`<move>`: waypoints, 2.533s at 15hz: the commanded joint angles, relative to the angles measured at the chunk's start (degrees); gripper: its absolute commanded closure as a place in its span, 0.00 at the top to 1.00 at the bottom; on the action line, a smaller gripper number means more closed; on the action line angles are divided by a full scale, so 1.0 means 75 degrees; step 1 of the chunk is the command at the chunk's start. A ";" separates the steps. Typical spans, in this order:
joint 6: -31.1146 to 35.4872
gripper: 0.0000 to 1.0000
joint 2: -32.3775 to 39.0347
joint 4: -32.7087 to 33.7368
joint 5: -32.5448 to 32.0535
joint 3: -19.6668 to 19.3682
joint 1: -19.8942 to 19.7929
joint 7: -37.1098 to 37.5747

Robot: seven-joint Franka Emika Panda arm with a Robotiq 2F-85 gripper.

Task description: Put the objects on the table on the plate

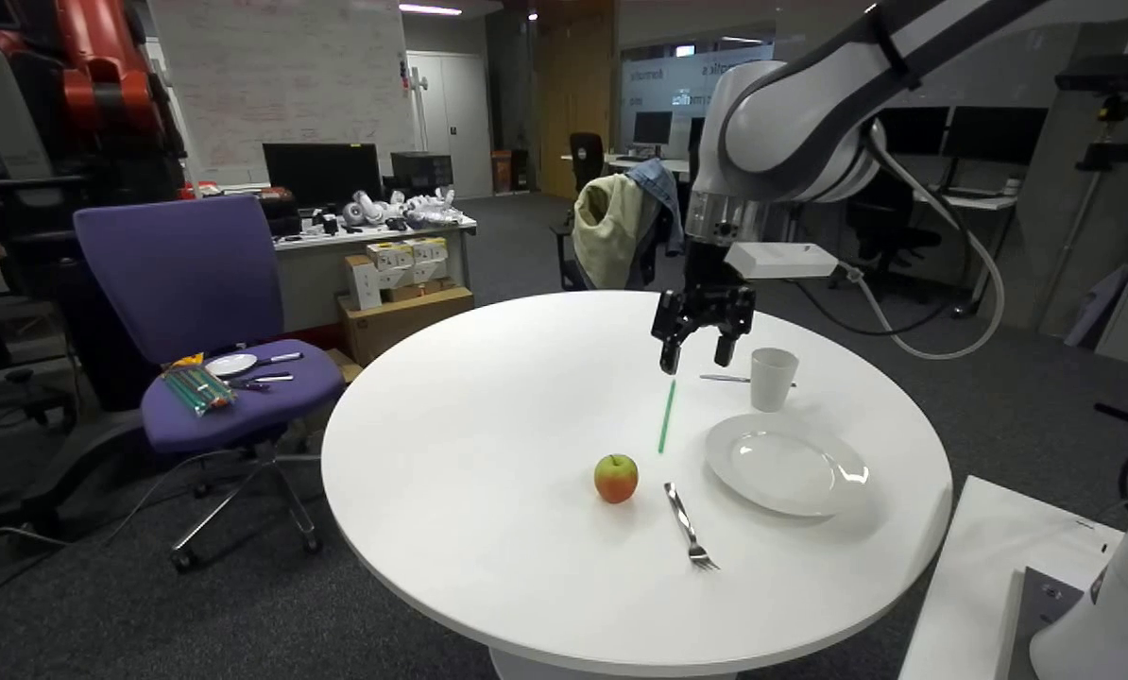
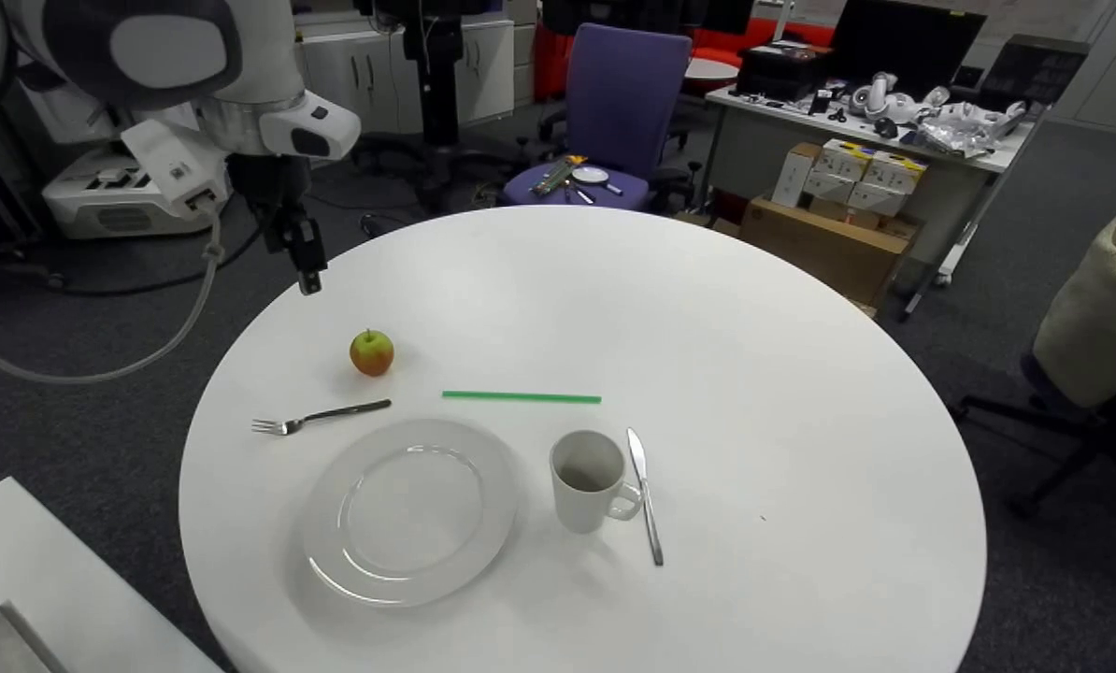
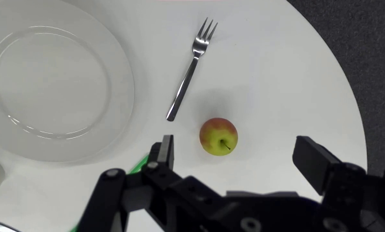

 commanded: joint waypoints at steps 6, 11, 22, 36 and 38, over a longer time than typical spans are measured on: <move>-0.0128 1.00 0.1763 0.1495 -0.0361 -0.0046 -0.0003 0.0548; -0.0238 1.00 0.2353 0.1962 -0.0981 -0.0069 0.0078 0.0550; -0.0036 1.00 0.2448 0.1768 -0.0831 -0.0072 0.0066 0.0340; -0.0160 1.00 0.4048 0.3033 -0.1196 -0.0141 0.0413 0.0716; -0.0193 1.00 0.4395 0.3334 -0.1417 -0.0186 0.0603 0.0887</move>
